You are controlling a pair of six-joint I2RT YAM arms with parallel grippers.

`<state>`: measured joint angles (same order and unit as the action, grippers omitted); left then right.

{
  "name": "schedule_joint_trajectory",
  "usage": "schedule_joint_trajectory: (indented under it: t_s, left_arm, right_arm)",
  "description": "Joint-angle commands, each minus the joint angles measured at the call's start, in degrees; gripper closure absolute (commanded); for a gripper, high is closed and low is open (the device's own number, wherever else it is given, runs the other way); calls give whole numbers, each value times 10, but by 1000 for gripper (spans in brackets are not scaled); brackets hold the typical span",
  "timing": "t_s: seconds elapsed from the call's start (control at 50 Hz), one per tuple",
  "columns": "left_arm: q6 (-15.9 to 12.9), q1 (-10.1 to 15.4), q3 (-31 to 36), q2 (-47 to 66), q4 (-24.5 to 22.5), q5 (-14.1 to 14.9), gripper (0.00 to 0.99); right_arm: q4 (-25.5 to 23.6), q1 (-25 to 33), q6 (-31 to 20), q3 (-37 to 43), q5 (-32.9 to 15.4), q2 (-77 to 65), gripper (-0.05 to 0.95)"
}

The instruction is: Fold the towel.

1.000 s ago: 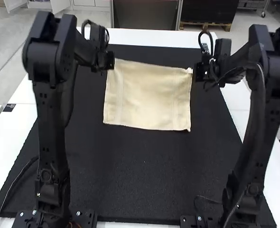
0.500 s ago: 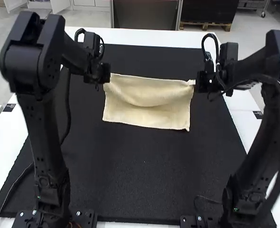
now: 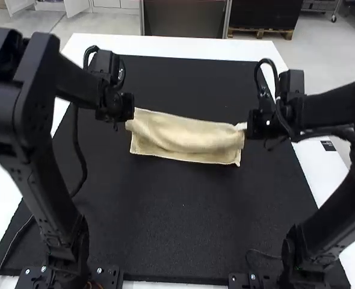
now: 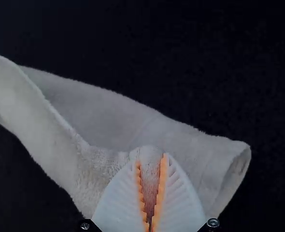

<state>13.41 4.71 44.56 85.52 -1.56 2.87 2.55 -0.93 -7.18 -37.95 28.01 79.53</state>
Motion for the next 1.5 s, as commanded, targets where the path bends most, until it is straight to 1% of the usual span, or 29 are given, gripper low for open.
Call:
schedule_joint_trajectory:
  t_s: [0.0, 0.08, 0.12, 0.2, 0.38, 0.44, 0.54, 0.62, 0.7, 0.94, 0.98, 1.04, 1.06, 1.1, 1.32, 1.38, 1.4, 1.42, 1.44, 1.46, 1.48]
  left_arm:
    - [7, -4, -31, -28, -46, 1, 970]
    - [7, -4, -44, -19, -77, 1, 970]
    - [7, -4, -47, -10, -88, 0, 970]
    - [7, -3, -46, 18, -102, 0, 970]
    - [6, -5, -38, 75, -141, -1, 970]
    - [6, -4, -32, 91, -151, -1, 970]
    - [5, -4, -24, 113, -167, -1, 970]
    - [5, -4, -19, 126, -182, -1, 970]
    - [5, -4, -14, 139, -197, -1, 970]
    - [0, -4, -4, 180, -211, -1, 970]
    - [0, -4, -5, 185, -221, -1, 970]
    - [0, -3, -7, 193, -226, -1, 970]
    - [0, -3, -7, 197, -229, -1, 970]
    - [-1, -4, -7, 200, -228, 0, 970]
    - [-3, -3, -8, 212, -230, 1, 954]
    - [-4, -3, -7, 216, -231, 1, 903]
    - [-4, -3, -8, 218, -233, 1, 869]
    - [-4, -4, -7, 219, -233, 1, 756]
    - [-4, -3, -6, 219, -232, 1, 630]
    - [-5, -3, -6, 218, -231, 1, 497]
    - [-5, -3, -5, 219, -230, 1, 407]
  right_arm:
    - [52, -7, 32, 24, -16, -30, 923]
    - [113, -14, 54, 31, -29, -18, 923]
    - [138, -18, 55, 32, -34, -5, 923]
    - [171, -18, 54, 26, -43, 34, 923]
    - [186, -20, 47, -5, -48, 105, 923]
    - [190, -20, 42, -7, -57, 123, 923]
    - [209, -18, 39, -5, -61, 135, 923]
    - [235, -16, 34, -2, -71, 143, 923]
    - [245, -14, 28, -2, -74, 163, 923]
    - [248, -5, 6, 3, -81, 194, 923]
    - [256, -5, 2, 6, -81, 196, 923]
    - [282, -5, -3, 16, -81, 199, 923]
    - [298, -4, -2, 19, -83, 201, 923]
    - [309, -3, -1, 19, -87, 204, 923]
    - [311, 12, -6, 26, -89, 230, 923]
    - [311, 14, -6, 26, -88, 232, 920]
    - [312, 15, -6, 26, -88, 233, 918]
    - [316, 15, -3, 26, -88, 233, 905]
    - [318, 16, -2, 26, -87, 233, 852]
    - [320, 17, -2, 25, -87, 233, 766]
    - [320, 16, -2, 24, -86, 232, 577]
